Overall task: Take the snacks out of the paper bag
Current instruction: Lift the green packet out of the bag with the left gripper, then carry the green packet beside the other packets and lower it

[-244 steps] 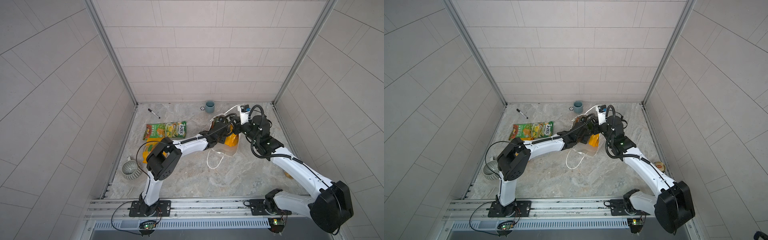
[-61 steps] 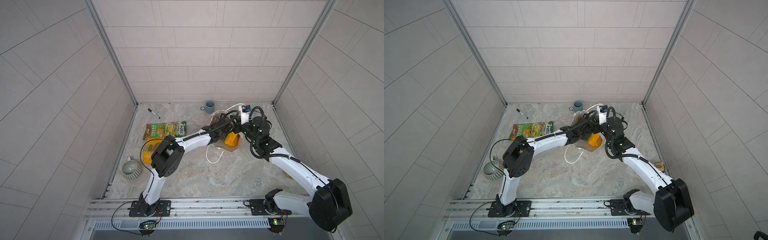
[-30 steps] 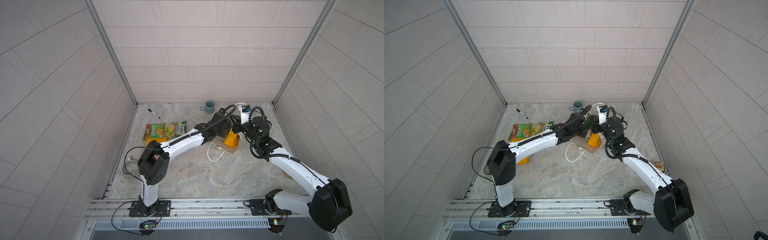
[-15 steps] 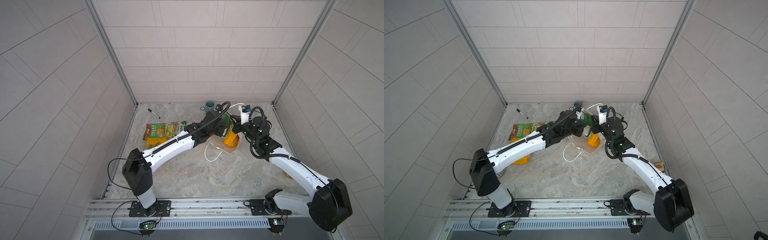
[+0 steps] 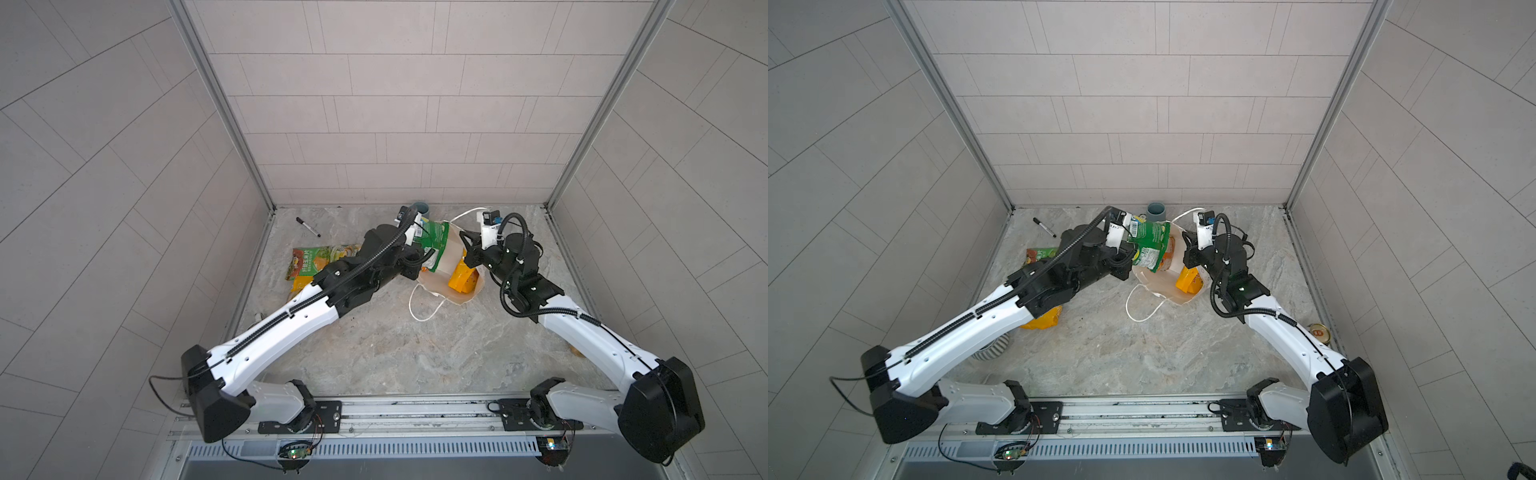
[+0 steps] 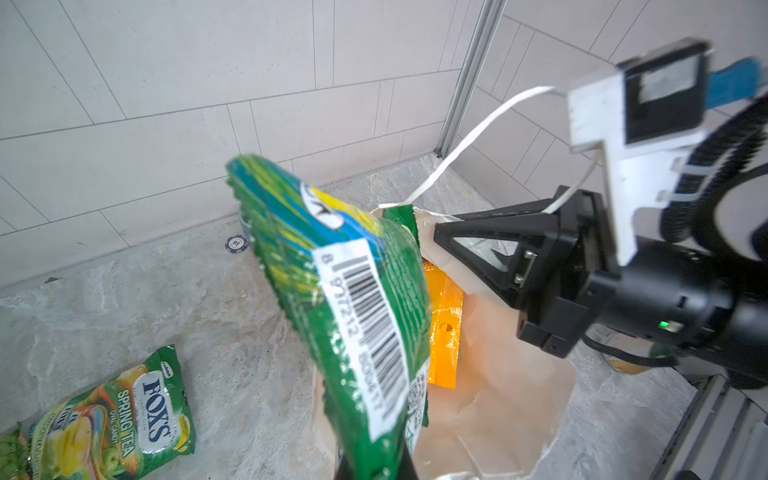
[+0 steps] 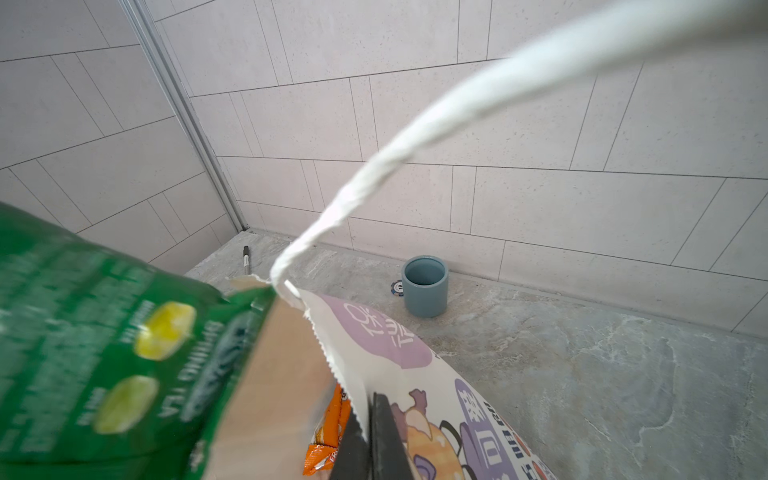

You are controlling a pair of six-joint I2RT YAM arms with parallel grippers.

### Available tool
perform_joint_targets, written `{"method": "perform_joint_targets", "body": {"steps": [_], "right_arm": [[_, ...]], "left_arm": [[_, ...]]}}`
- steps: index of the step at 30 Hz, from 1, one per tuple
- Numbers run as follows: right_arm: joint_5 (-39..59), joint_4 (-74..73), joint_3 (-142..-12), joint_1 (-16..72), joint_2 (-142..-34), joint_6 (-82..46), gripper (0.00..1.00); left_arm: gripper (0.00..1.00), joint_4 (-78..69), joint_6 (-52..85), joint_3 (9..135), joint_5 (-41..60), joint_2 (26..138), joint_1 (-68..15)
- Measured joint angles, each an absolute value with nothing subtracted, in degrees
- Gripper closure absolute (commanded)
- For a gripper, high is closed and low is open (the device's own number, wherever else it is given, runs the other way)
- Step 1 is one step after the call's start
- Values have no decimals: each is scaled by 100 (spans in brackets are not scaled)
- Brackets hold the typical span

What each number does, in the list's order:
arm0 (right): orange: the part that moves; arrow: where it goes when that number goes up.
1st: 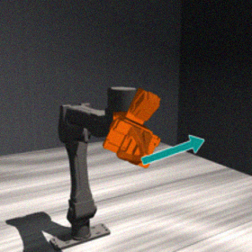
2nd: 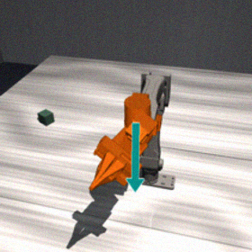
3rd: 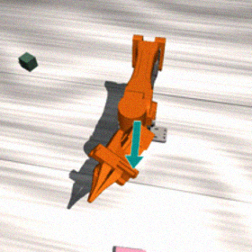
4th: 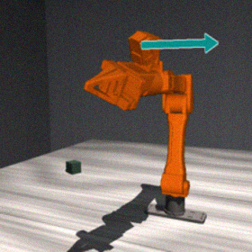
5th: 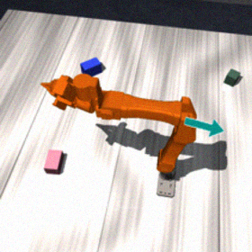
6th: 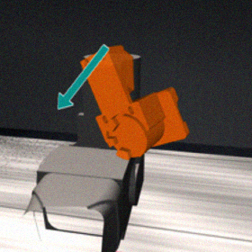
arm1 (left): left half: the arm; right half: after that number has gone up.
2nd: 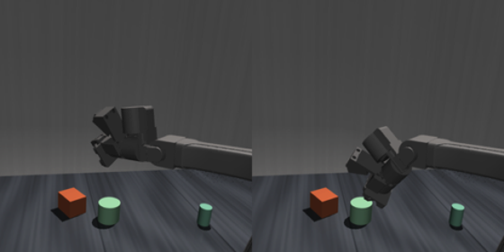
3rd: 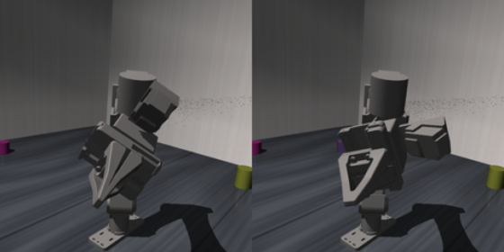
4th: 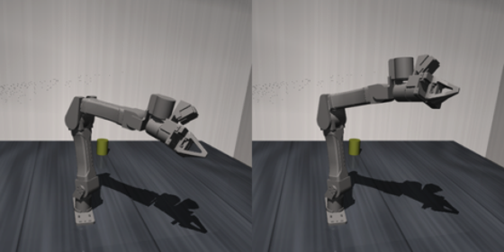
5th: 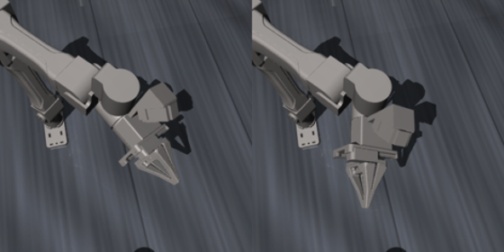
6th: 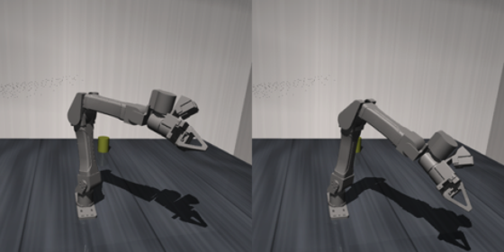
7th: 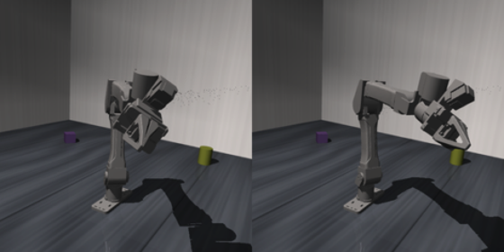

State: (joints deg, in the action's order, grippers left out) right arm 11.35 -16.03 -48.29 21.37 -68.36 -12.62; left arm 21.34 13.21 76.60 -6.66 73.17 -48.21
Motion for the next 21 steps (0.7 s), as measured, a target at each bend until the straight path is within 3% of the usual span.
{"method": "perform_joint_targets", "body": {"steps": [10, 21], "right_arm": [[1133, -1590, -4829, 2137, -6836, -1269, 100], [1081, -1417, -4893, 2137, -6814, -1179, 100]], "left_arm": [[100, 3247, 1262, 7583, -1400, 6578, -4209], [100, 4952, 1675, 7863, -2377, 7380, -4027]]}}
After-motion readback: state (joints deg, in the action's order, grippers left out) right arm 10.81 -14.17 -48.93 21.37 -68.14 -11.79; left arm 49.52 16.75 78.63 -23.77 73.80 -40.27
